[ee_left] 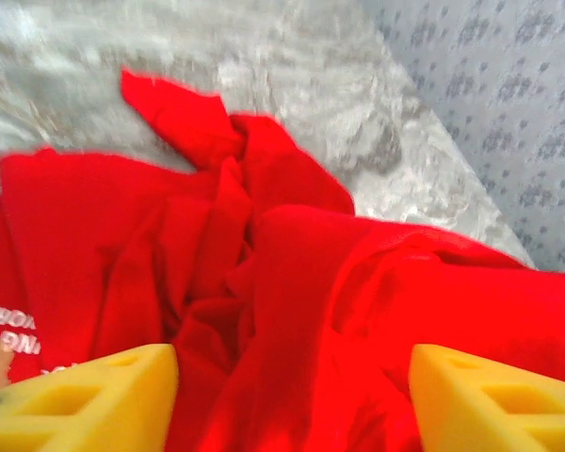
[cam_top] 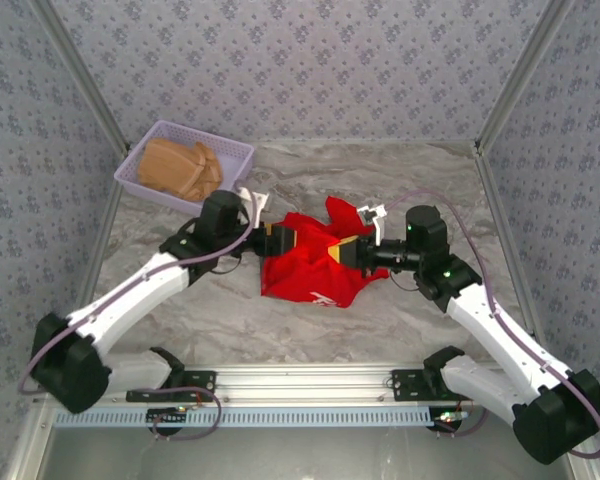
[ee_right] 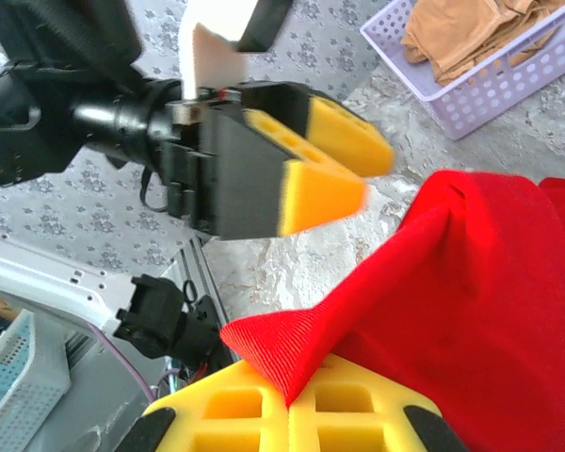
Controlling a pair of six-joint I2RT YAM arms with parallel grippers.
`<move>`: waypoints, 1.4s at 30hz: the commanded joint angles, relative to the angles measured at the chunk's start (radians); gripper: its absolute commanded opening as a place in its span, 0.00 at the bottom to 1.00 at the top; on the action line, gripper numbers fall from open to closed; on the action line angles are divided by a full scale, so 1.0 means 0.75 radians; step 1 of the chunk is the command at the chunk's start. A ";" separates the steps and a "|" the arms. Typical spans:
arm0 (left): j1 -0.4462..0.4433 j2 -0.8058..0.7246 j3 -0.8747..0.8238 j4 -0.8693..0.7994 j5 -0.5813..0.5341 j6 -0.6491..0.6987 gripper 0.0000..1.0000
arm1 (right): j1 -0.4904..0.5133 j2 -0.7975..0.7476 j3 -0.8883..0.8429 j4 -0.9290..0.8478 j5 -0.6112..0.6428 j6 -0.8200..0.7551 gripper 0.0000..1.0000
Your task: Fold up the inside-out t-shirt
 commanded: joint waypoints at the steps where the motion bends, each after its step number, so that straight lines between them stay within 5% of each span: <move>1: -0.039 -0.181 -0.070 0.038 -0.019 0.111 0.73 | -0.013 0.012 -0.012 0.111 -0.089 0.062 0.00; 8: -0.172 -0.010 0.066 -0.021 0.269 0.255 0.64 | -0.024 0.003 0.001 0.015 -0.116 -0.060 0.00; 16: -0.218 0.183 0.203 -0.020 0.403 0.334 0.50 | -0.048 -0.025 -0.016 -0.073 -0.111 -0.129 0.00; 30: -0.212 0.284 0.284 -0.019 0.477 0.339 0.00 | -0.074 -0.073 -0.044 -0.138 -0.080 -0.189 0.00; 32: -0.198 0.251 0.291 -0.022 0.465 0.314 0.00 | -0.082 -0.081 -0.023 -0.211 0.058 -0.202 0.00; 36: -0.176 0.111 0.257 0.089 0.410 0.110 0.00 | -0.048 -0.028 0.144 -0.563 0.769 -0.254 0.06; 42: -0.174 0.107 0.331 0.041 0.403 -0.125 0.00 | 0.132 0.040 0.310 -0.622 1.160 -0.290 0.30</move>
